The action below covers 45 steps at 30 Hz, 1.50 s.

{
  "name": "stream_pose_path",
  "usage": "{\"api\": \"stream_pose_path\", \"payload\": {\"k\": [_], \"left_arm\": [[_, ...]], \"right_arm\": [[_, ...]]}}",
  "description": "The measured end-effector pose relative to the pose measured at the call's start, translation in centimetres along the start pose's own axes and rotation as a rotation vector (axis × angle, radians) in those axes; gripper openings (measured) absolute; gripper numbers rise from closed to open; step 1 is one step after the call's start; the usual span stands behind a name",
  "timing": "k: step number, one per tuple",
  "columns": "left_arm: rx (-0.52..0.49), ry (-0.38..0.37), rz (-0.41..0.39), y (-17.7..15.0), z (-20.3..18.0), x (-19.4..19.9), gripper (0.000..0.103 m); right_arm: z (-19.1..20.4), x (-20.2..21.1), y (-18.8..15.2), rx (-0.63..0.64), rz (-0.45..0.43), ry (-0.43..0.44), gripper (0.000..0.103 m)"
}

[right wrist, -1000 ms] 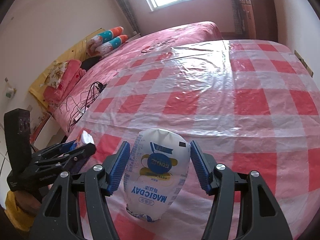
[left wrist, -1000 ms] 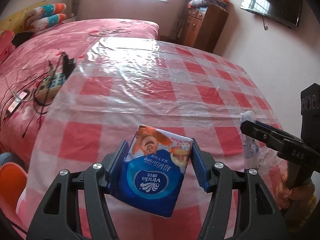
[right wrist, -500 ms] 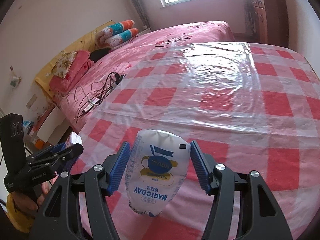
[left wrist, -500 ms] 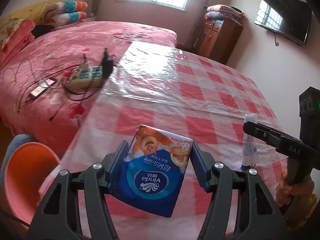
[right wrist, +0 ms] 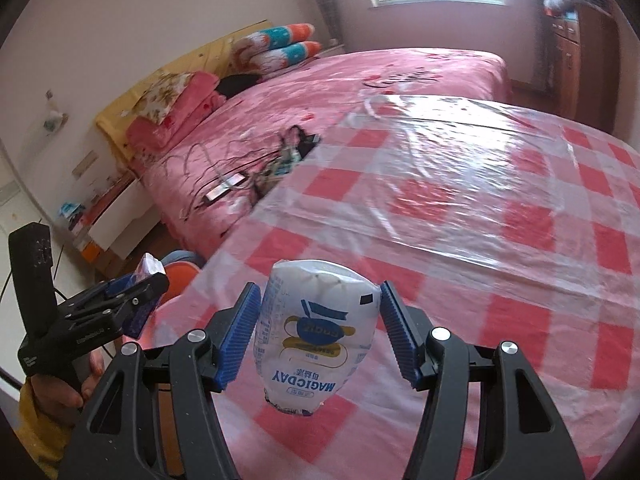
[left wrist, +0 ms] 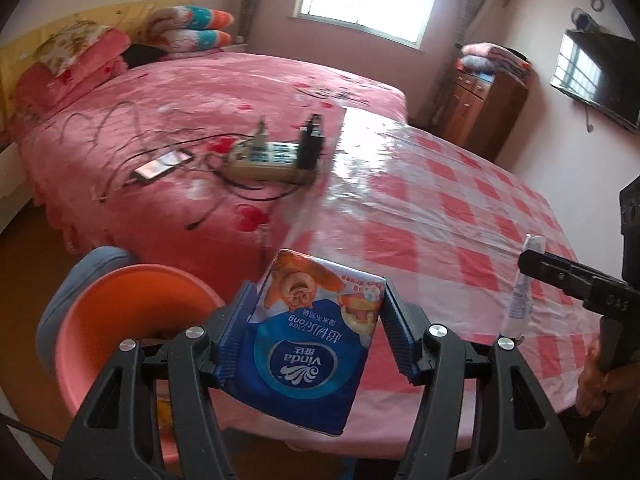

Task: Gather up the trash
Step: 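Carry tissue pack and MAGICDAY bag over the orange bucket, open both tools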

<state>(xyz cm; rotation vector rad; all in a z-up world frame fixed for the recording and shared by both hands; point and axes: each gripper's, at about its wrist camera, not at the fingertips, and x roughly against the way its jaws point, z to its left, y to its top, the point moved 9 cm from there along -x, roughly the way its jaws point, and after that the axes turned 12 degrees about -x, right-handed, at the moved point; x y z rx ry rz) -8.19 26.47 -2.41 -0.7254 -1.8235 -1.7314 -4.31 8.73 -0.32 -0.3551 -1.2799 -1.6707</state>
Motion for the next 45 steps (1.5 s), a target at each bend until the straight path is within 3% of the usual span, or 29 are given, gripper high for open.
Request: {"api": "stream_pose_path", "payload": {"k": [15, 26, 41, 42, 45], "left_arm": [[0.121, 0.158, 0.023, -4.3, 8.9, 1.4, 0.062], [0.199, 0.224, 0.066, -6.8, 13.2, 0.8, 0.062], [0.278, 0.242, 0.119, -9.4, 16.0, -0.9, 0.063], [0.286, 0.243, 0.124, -9.6, 16.1, -1.1, 0.063], [0.322, 0.240, 0.142, -10.1, 16.7, -1.8, 0.071]], "right_arm": [[11.6, -4.7, -1.0, 0.180, 0.092, 0.115, 0.062], [19.1, -7.9, -2.7, 0.302, 0.146, 0.184, 0.062], [23.1, -12.2, -4.2, 0.349, 0.195, 0.187, 0.062], [23.2, -12.5, -4.3, 0.352, 0.203, 0.190, 0.064], [22.7, -12.9, -4.3, 0.335, 0.190, 0.171, 0.086]]}}
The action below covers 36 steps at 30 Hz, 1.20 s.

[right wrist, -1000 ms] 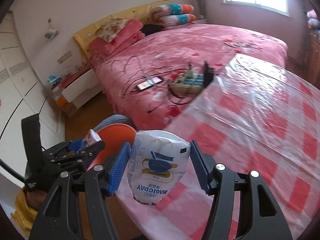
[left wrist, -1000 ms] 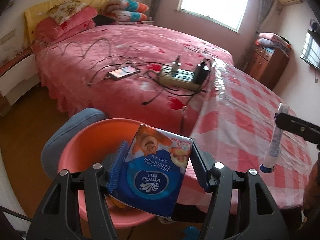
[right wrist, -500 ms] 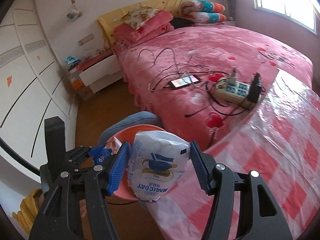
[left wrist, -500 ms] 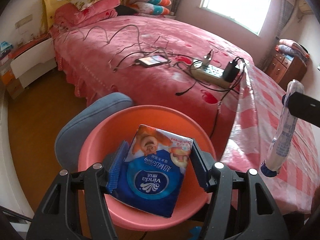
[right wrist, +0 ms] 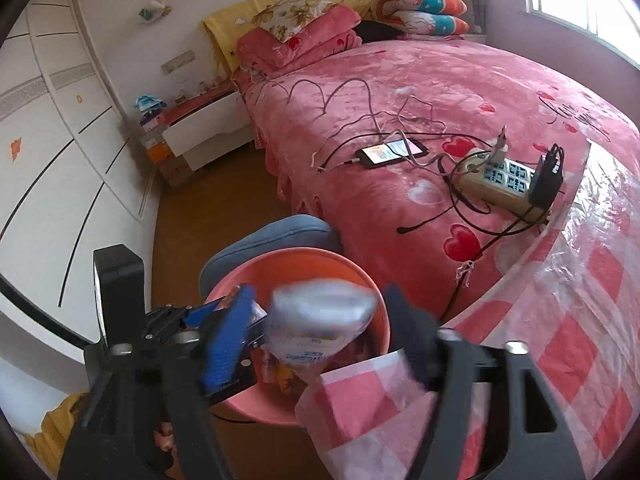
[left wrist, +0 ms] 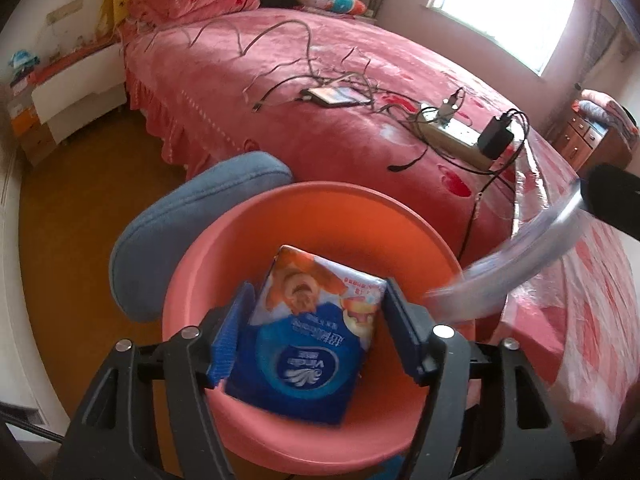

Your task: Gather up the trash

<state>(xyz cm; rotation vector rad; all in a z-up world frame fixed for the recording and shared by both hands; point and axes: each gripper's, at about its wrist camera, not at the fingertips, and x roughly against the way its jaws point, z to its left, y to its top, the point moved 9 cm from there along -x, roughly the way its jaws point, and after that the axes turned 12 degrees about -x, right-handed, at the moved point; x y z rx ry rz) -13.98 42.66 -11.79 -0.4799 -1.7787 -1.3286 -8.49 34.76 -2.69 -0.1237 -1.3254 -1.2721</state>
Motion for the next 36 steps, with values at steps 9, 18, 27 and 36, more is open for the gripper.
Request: {"api": "stream_pose_path", "payload": {"k": [9, 18, 27, 36], "left_arm": [[-0.041, 0.088, -0.036, 0.5, 0.2, 0.8, 0.093], [-0.106, 0.138, -0.092, 2.2, -1.6, 2.7, 0.095], [-0.150, 0.158, -0.121, 3.5, -3.9, 4.4, 0.096], [-0.210, 0.156, -0.171, 5.1, -7.6, 6.5, 0.096]], "right_arm": [[-3.8, 3.0, 0.7, -0.097, -0.108, -0.048, 0.090], [-7.2, 7.0, 0.6, -0.124, -0.222, -0.134, 0.092], [-9.4, 10.1, -0.2, -0.135, -0.288, -0.185, 0.092], [-12.0, 13.6, -1.1, -0.138, -0.358, -0.259, 0.094]]}}
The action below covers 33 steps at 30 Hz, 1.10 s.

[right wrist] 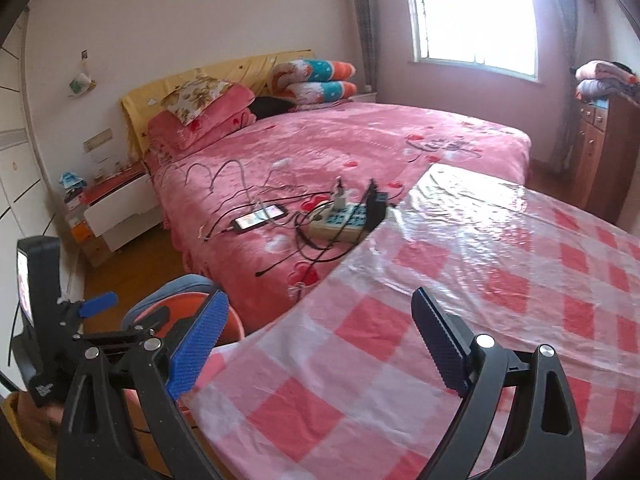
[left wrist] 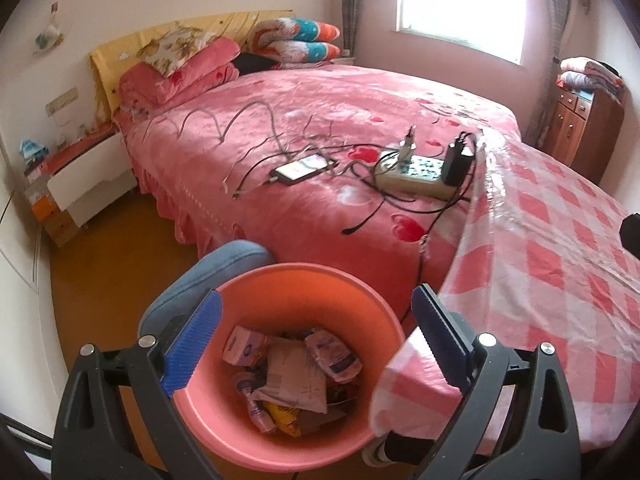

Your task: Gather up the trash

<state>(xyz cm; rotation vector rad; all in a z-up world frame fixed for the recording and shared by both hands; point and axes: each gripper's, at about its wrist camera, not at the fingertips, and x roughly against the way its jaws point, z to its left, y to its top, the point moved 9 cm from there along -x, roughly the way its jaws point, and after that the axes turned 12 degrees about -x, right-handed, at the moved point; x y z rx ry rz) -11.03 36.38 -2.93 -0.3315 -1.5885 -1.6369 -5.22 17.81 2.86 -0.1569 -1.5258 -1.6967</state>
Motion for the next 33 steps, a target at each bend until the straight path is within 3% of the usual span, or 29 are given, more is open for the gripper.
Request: {"api": "stream_pose_path", "payload": {"k": [19, 33], "left_arm": [[-0.099, -0.087, -0.076, 3.7, -8.9, 3.6, 0.096], [-0.183, -0.137, -0.105, 5.7, -16.7, 4.6, 0.096]], "right_arm": [[-8.6, 5.0, 0.1, -0.072, -0.107, -0.121, 0.094], [-17.1, 7.7, -0.4, -0.189, -0.157, -0.224, 0.094]]}}
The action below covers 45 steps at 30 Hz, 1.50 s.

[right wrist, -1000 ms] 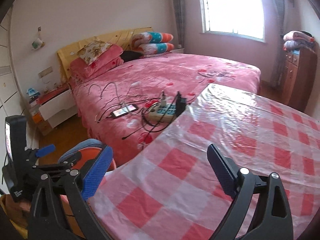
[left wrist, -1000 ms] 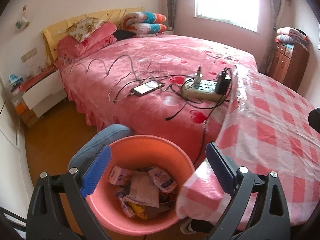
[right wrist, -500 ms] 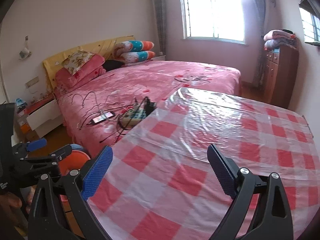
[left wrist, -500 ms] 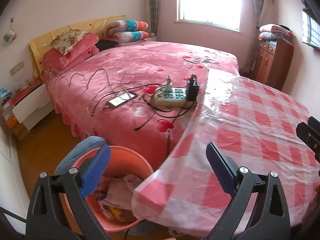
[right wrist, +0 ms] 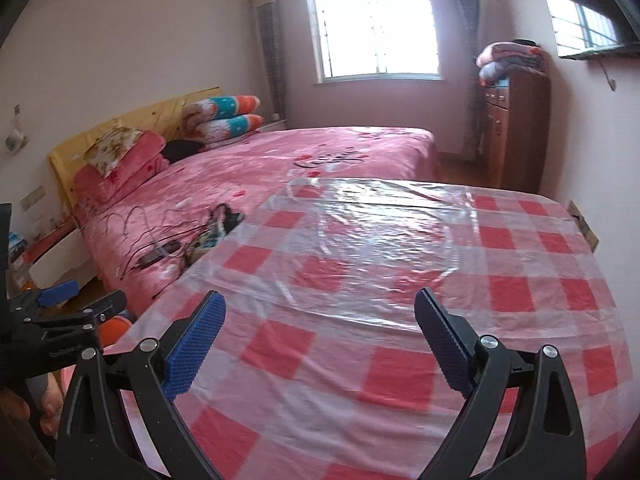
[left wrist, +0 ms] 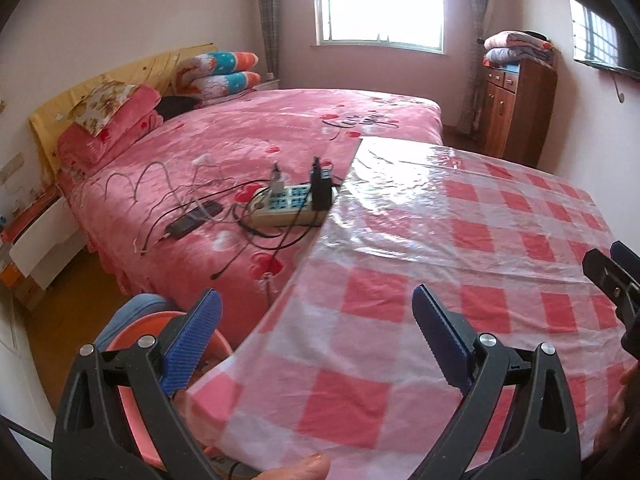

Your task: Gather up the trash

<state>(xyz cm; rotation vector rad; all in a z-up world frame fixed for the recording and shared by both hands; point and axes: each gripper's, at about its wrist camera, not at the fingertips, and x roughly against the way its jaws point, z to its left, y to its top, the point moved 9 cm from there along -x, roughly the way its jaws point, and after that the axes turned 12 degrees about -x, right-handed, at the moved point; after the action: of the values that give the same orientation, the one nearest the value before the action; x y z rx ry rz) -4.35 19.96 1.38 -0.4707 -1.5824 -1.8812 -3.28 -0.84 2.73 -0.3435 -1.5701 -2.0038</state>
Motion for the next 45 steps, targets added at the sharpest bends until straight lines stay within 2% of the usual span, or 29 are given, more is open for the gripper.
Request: {"api": "stream_pose_path", "payload": {"k": [27, 38, 45], "left_arm": [[-0.116, -0.126, -0.065, 5.8, -13.7, 0.1, 0.099], [-0.161, -0.168, -0.082, 6.3, -18.2, 0.4, 0.099], [-0.181, -0.163, -0.081, 6.3, -19.6, 0.5, 0.099]], "right_arm": [[-13.6, 1.9, 2.6, -0.127, -0.102, -0.209, 0.094], [-17.4, 2.9, 3.0, -0.162, -0.127, -0.268, 0.094], [-18.7, 3.2, 3.0, -0.162, -0.133, -0.283, 0.094]]}}
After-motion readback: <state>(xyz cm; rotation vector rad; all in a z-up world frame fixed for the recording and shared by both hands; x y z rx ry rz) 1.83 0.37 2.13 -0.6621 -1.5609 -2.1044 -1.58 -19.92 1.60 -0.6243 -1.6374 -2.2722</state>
